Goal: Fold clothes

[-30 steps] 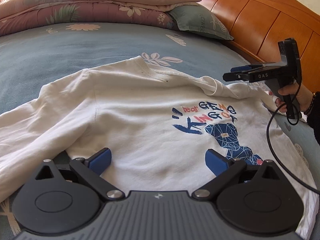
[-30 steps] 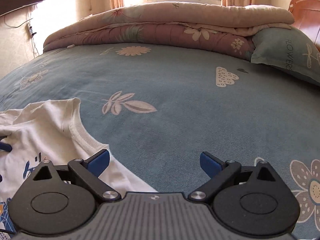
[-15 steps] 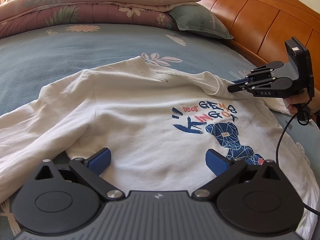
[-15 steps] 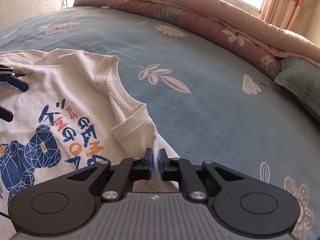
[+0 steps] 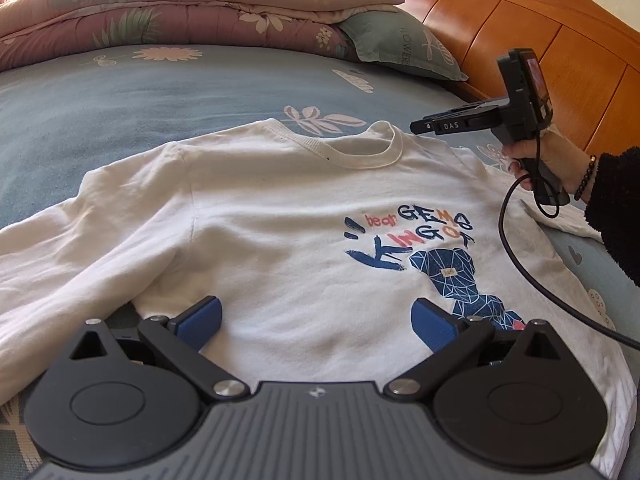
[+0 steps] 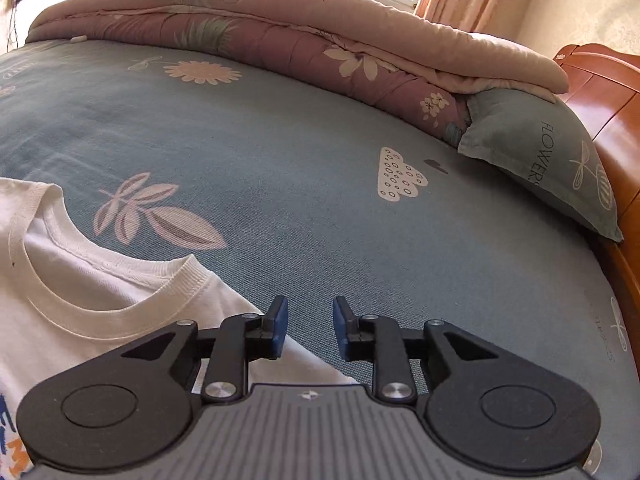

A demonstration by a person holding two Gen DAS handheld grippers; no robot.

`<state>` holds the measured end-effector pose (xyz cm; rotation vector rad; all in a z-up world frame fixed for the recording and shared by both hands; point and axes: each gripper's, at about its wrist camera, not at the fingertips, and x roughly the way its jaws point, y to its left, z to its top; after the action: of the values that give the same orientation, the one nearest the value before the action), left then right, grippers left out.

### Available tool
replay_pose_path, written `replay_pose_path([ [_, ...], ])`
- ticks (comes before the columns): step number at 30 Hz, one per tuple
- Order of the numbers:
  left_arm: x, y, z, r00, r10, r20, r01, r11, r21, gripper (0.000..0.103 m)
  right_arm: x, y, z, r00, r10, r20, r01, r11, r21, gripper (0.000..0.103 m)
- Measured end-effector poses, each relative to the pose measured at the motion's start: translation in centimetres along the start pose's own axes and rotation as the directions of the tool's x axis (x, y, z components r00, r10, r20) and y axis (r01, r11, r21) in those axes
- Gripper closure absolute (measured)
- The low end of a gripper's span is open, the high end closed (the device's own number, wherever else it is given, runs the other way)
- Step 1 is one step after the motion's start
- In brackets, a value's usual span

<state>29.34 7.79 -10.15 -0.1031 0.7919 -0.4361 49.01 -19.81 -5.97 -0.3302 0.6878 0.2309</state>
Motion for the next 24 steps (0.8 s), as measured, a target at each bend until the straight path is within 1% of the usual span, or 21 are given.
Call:
replay_pose_path([
  [1, 0.0, 0.1, 0.0, 1.000, -0.003, 0.000, 0.003, 1.000, -0.004, 0.002, -1.2, -0.1, -0.2, 1.000, 0.008, 0.017, -0.008, 1.000, 0.025, 0.060],
  [2, 0.0, 0.1, 0.0, 1.000, -0.003, 0.000, 0.003, 1.000, -0.006, 0.002, -2.5, -0.2, -0.6, 0.999, 0.018, 0.029, -0.019, 0.999, 0.046, 0.043],
  [3, 0.0, 0.1, 0.0, 1.000, -0.002, -0.001, 0.002, 1.000, -0.005, 0.002, -3.9, -0.3, -1.1, 0.999, 0.031, 0.036, -0.033, 0.997, 0.065, 0.035],
  [4, 0.0, 0.0, 0.0, 1.000, 0.000, -0.001, 0.000, 1.000, -0.004, 0.002, -5.1, -0.4, -1.7, 0.999, 0.044, 0.031, -0.046, 0.995, 0.084, 0.034],
  [6, 0.0, 0.0, 0.0, 1.000, 0.002, -0.001, -0.002, 1.000, -0.003, 0.002, -6.2, -0.9, -3.0, 0.998, 0.053, -0.024, -0.049, 0.988, 0.143, 0.034],
  [8, 0.1, 0.0, 0.0, 1.000, 0.004, -0.001, -0.004, 1.000, -0.003, 0.002, -5.7, -1.9, -4.8, 0.992, 0.106, -0.074, -0.084, 0.964, 0.253, 0.034],
  [9, 0.1, -0.1, 0.0, 1.000, 0.005, -0.001, -0.005, 1.000, -0.002, 0.002, -5.1, -2.4, -5.6, 0.988, 0.121, -0.094, -0.088, 0.951, 0.296, 0.034],
  [10, 0.2, -0.1, 0.0, 1.000, 0.006, -0.001, -0.006, 1.000, -0.002, 0.002, -4.1, -2.7, -6.2, 0.989, 0.105, -0.108, -0.066, 0.948, 0.311, 0.034],
  [12, 0.2, -0.1, 0.1, 1.000, 0.007, -0.001, -0.007, 1.000, -0.004, 0.002, -2.6, -3.3, -5.9, 0.992, 0.061, -0.115, -0.020, 0.943, 0.332, 0.022],
  [14, 0.0, -0.1, 0.2, 1.000, 0.009, -0.002, -0.009, 1.000, -0.005, 0.002, -1.4, -3.8, -5.0, 0.994, 0.011, -0.112, 0.028, 0.937, 0.348, 0.022],
  [15, -0.3, 0.0, 0.3, 1.000, 0.011, 0.004, -0.011, 1.000, -0.008, 0.002, -1.3, -3.7, -4.3, 0.995, 0.002, -0.102, 0.034, 0.935, 0.352, 0.023],
  [17, -0.9, 0.2, 0.5, 1.000, 0.015, 0.015, -0.015, 1.000, -0.013, 0.002, -2.4, -2.5, -2.3, 0.998, 0.037, -0.054, -0.017, 0.942, 0.334, 0.023],
  [18, -1.2, 0.3, 0.6, 1.000, 0.019, 0.023, -0.018, 1.000, -0.016, 0.002, -3.1, -1.3, -1.2, 0.997, 0.068, -0.028, -0.056, 0.952, 0.300, 0.023],
  [21, -2.3, 0.9, 1.1, 0.998, 0.048, 0.049, -0.046, 0.998, -0.031, 0.002, -4.0, 2.9, 1.8, 0.985, 0.172, -0.006, -0.168, 0.968, 0.188, 0.025],
  [22, -2.6, 1.1, 1.2, 0.997, 0.061, 0.057, -0.059, 0.998, -0.034, 0.002, -3.9, 4.2, 2.7, 0.979, 0.203, -0.008, -0.199, 0.969, 0.148, 0.028],
  [23, -2.9, 1.3, 1.3, 0.995, 0.074, 0.063, -0.071, 0.997, -0.038, 0.002, -3.8, 5.5, 3.6, 0.972, 0.233, -0.012, -0.230, 0.967, 0.109, 0.038],
  [24, -3.2, 1.6, 1.5, 0.994, 0.082, 0.067, -0.080, 0.996, -0.044, 0.002, -3.5, 6.8, 4.6, 0.968, 0.252, -0.018, -0.250, 0.966, 0.061, 0.054],
])
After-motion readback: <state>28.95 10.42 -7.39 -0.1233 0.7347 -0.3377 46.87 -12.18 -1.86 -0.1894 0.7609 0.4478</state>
